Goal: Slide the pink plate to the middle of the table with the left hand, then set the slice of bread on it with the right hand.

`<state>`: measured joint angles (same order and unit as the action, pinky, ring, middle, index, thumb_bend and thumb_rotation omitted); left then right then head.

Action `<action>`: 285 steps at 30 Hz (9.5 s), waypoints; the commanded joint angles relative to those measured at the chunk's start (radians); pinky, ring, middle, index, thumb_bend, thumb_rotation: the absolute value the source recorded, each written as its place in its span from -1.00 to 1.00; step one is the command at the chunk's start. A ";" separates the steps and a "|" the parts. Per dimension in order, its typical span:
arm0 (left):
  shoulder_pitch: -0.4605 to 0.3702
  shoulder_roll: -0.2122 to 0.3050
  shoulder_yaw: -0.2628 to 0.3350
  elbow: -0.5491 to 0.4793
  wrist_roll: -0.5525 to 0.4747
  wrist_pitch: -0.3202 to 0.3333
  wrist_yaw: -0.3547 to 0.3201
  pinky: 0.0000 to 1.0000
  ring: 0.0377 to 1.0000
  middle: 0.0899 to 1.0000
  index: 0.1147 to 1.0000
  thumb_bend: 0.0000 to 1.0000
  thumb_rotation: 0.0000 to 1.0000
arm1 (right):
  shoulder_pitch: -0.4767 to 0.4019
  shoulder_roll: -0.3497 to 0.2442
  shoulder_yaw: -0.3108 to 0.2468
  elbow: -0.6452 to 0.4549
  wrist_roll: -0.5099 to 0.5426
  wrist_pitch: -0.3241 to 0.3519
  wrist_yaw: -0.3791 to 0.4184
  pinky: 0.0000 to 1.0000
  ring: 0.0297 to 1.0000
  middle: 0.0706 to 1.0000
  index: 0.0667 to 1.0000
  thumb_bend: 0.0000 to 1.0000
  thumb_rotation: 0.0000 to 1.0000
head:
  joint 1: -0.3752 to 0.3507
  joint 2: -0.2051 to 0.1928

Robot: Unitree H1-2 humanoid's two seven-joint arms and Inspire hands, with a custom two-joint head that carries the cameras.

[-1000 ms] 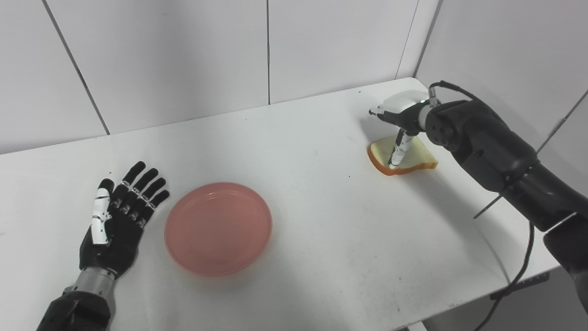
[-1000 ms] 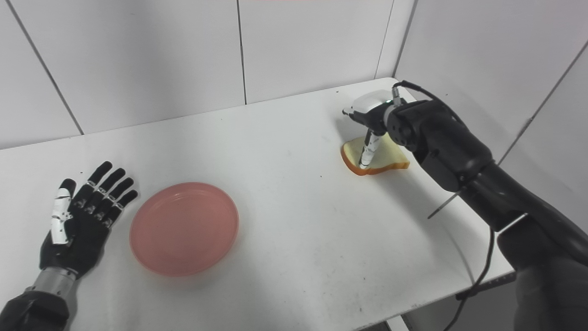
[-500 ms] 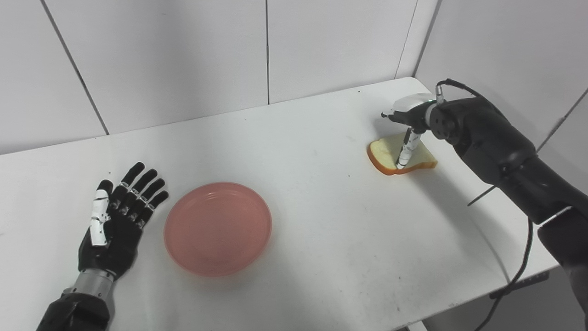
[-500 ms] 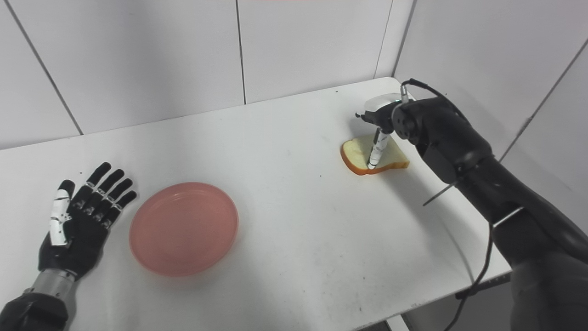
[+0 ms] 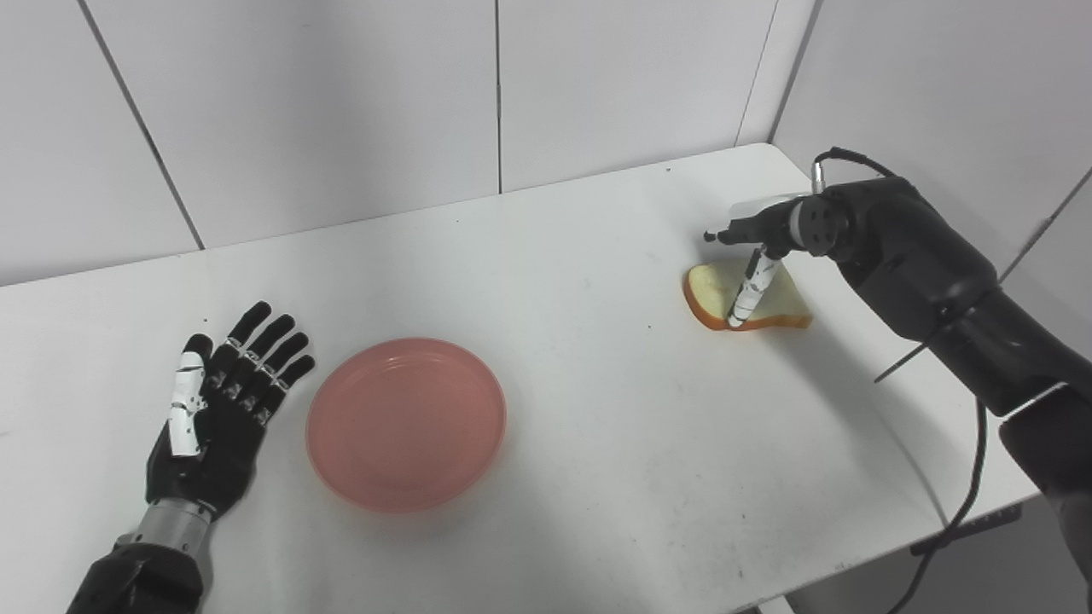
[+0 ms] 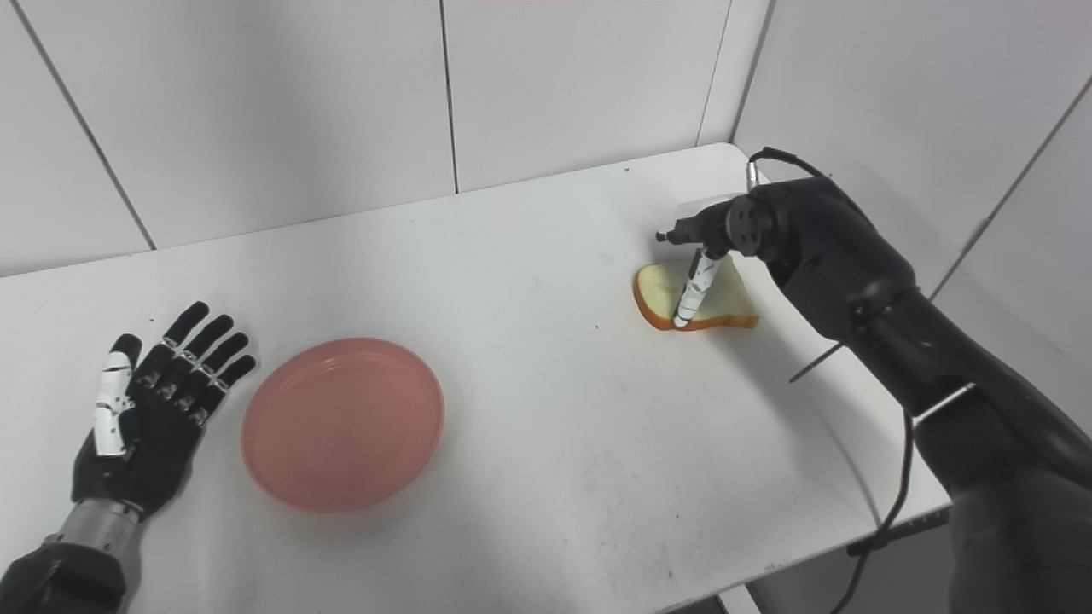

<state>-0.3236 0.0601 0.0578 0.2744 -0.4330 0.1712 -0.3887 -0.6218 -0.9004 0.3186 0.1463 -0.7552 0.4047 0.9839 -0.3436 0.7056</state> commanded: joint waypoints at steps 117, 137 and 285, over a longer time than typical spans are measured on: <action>0.047 0.009 -0.016 0.001 0.022 0.069 0.024 0.70 0.70 0.69 0.67 -0.17 1.00 | 0.015 0.023 -0.093 -0.227 0.089 -0.018 -0.312 -0.08 -0.03 -0.08 -0.12 0.05 -1.00 | 0.025 0.014; 0.021 -0.041 -0.039 0.076 0.060 0.012 0.047 0.75 0.73 0.72 0.69 -0.15 1.00 | -0.099 0.192 -0.004 -0.413 0.067 -0.021 -0.168 -0.10 -0.01 -0.07 -0.12 0.05 -1.00 | 0.154 -0.029; 0.203 -0.118 -0.152 -0.076 0.377 -0.287 0.243 0.88 0.91 0.92 0.90 -0.17 1.00 | 0.589 0.896 -0.324 -0.274 0.670 -0.392 -0.925 1.00 1.00 1.00 1.00 -0.24 1.00 | 0.397 -0.092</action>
<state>-0.1915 -0.0521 -0.0821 0.1732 -0.0607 -0.1056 -0.1494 -0.0308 -0.0186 0.0005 -0.1321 -0.1113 0.0728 0.0742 0.0506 0.6136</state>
